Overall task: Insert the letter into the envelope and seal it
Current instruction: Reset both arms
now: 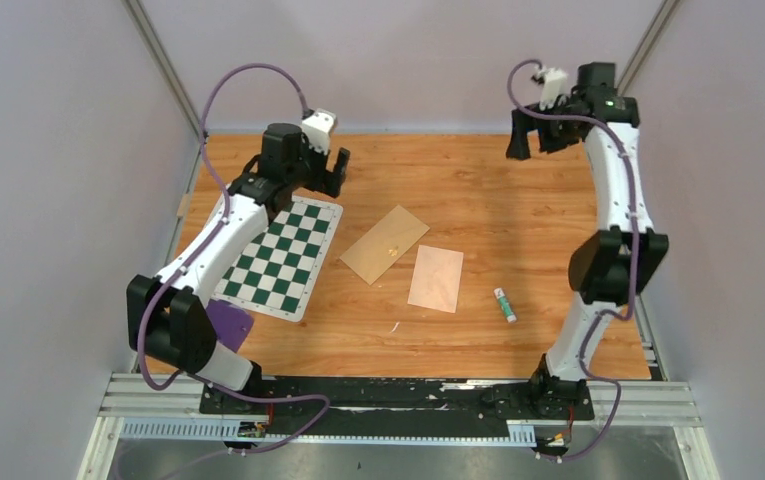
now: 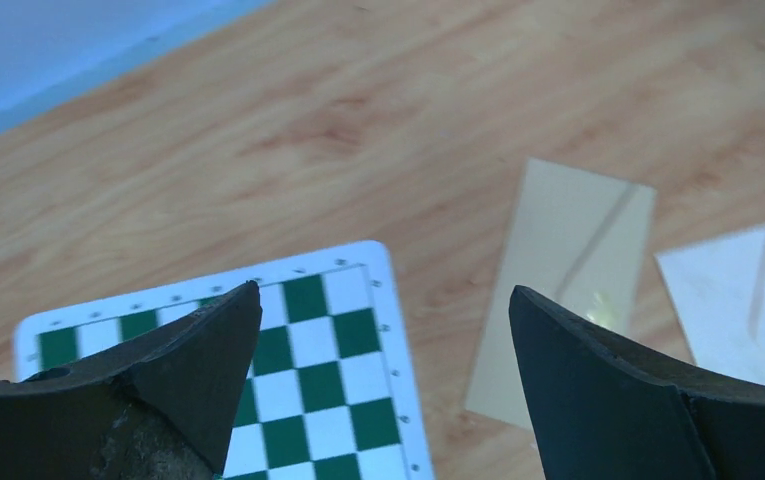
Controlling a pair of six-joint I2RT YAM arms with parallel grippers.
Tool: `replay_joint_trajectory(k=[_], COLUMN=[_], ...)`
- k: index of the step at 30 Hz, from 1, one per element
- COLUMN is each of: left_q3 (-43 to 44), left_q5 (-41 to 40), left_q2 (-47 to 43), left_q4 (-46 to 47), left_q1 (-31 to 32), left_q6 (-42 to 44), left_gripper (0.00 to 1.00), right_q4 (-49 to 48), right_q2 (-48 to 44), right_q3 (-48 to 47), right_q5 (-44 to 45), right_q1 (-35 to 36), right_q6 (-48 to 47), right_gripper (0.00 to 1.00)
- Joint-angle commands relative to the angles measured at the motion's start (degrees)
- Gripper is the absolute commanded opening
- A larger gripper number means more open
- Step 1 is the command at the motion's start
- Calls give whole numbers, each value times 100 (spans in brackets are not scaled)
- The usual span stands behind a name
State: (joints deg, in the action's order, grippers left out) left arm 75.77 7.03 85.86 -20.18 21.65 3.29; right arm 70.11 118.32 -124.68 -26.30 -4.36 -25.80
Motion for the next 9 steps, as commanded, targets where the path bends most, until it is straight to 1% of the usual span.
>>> replay_joint_trajectory(k=[1,3,4,6,9], left_q3=[215,375,443,502,530], left_q5=[-1180,-1158,-1128,-1028,-972], left_q2=[-145,-51,-30,3,-15], left_q4=[855,781,742,686,614], left_q1=[-293,-302,-302,-303,-305], left_q6=[-118,-76,-88,-151,-263], left_gripper=[100,100,100,100,100], right_q4=[-2794,-3627,-3843,-3899,-3801], right_q2=[-1750,-2175,-2278,-2273,-2194], right_q3=[937,1602,1797,1889,1965], right_q5=[516,887,895,1199,1605], right_q1=[-18,34,63,183,250], right_q6=[1946,2311,2363,2528,3028], right_gripper=[100,100,100,100,100])
